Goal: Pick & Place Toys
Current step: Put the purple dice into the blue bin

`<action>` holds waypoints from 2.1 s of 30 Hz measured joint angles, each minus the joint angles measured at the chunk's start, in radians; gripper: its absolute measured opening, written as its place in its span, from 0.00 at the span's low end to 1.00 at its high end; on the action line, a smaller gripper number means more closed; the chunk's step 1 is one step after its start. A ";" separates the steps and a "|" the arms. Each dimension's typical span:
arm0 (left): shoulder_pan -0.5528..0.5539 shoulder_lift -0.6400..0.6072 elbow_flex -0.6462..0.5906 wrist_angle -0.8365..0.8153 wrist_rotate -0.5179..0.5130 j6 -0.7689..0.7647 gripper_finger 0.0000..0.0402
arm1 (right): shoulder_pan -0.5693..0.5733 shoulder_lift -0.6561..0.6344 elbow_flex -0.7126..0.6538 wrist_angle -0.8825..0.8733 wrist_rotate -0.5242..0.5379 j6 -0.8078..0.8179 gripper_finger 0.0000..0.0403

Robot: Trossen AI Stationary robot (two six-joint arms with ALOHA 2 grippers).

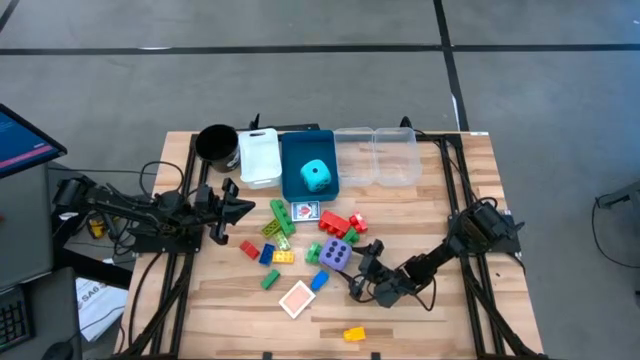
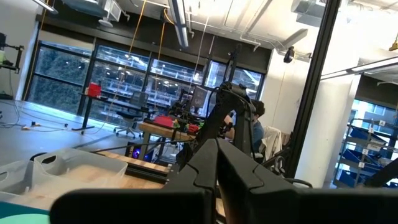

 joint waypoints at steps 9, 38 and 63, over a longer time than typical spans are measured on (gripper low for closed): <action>0.000 0.000 0.000 -0.002 0.000 0.000 0.01 | 0.022 0.000 0.024 0.006 0.082 -0.067 0.86; 0.000 -0.002 0.000 -0.046 0.054 0.055 0.01 | -0.609 -0.325 0.180 -0.029 -0.300 -0.477 0.86; 0.000 -0.002 0.000 -0.049 0.061 0.057 0.01 | -0.957 -0.268 0.463 -0.467 -0.749 -0.385 0.86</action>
